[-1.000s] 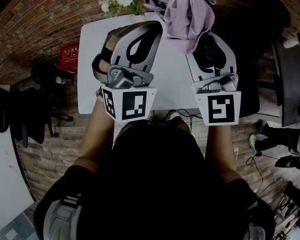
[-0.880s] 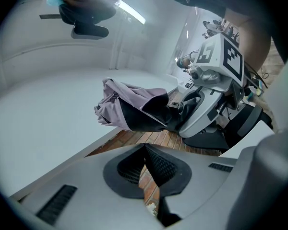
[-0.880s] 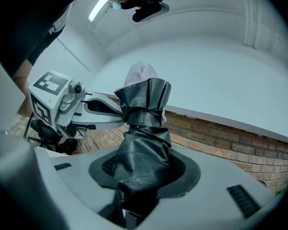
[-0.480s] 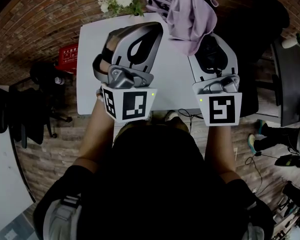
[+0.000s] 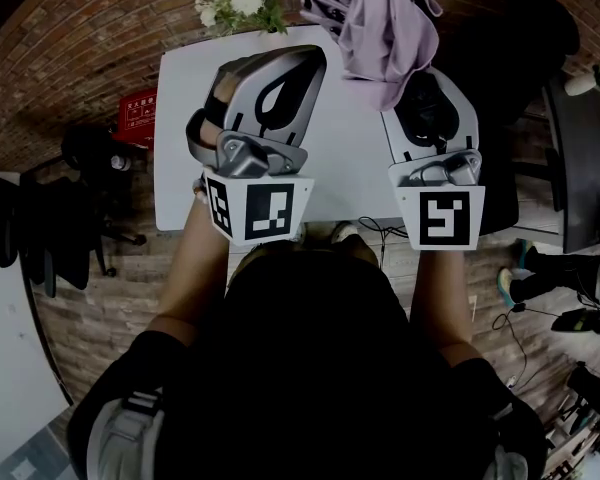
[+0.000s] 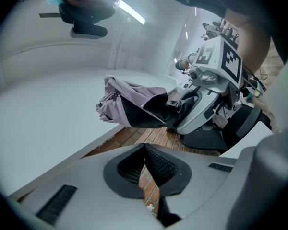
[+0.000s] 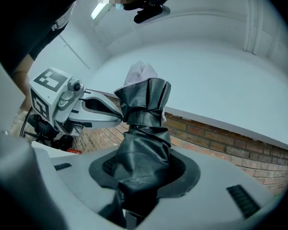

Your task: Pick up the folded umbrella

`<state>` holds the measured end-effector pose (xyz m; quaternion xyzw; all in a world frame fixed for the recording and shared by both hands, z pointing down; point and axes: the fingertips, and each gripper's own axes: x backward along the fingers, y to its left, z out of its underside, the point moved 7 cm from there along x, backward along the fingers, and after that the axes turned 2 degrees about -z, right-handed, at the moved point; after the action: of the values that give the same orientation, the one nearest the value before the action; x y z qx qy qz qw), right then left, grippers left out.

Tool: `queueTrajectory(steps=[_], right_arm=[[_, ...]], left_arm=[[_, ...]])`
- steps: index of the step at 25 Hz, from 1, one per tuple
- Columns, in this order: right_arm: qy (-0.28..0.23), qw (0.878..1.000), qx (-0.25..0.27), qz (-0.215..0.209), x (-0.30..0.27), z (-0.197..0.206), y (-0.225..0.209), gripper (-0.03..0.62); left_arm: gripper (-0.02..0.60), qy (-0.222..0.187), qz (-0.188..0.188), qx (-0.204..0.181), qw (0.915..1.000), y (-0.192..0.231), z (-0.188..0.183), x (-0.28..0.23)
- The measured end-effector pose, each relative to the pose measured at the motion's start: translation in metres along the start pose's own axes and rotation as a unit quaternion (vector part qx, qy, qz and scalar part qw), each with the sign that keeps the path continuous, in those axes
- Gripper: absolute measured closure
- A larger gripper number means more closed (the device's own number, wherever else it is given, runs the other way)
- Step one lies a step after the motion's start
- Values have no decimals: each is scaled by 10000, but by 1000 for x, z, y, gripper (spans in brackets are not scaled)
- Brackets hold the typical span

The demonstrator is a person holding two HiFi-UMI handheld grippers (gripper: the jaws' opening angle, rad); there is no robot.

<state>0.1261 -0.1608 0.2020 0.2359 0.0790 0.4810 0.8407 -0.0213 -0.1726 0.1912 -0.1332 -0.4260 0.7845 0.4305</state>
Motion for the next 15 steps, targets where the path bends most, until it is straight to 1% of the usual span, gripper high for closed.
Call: queueTrajectory(steps=[4,7,15], right_arm=[[180,9997,169,-74,1,4,4,411],[98,9999,124,-60,-1,4,5,411],[129,9997,181,-60,-3,3,6,411]], left_arm=[[568,8,29,-6,10000,-1,1,-1],[569,-5,20,-16,10000,0,1,-1],[568,-5,2,-53,10000,2,3,-1]])
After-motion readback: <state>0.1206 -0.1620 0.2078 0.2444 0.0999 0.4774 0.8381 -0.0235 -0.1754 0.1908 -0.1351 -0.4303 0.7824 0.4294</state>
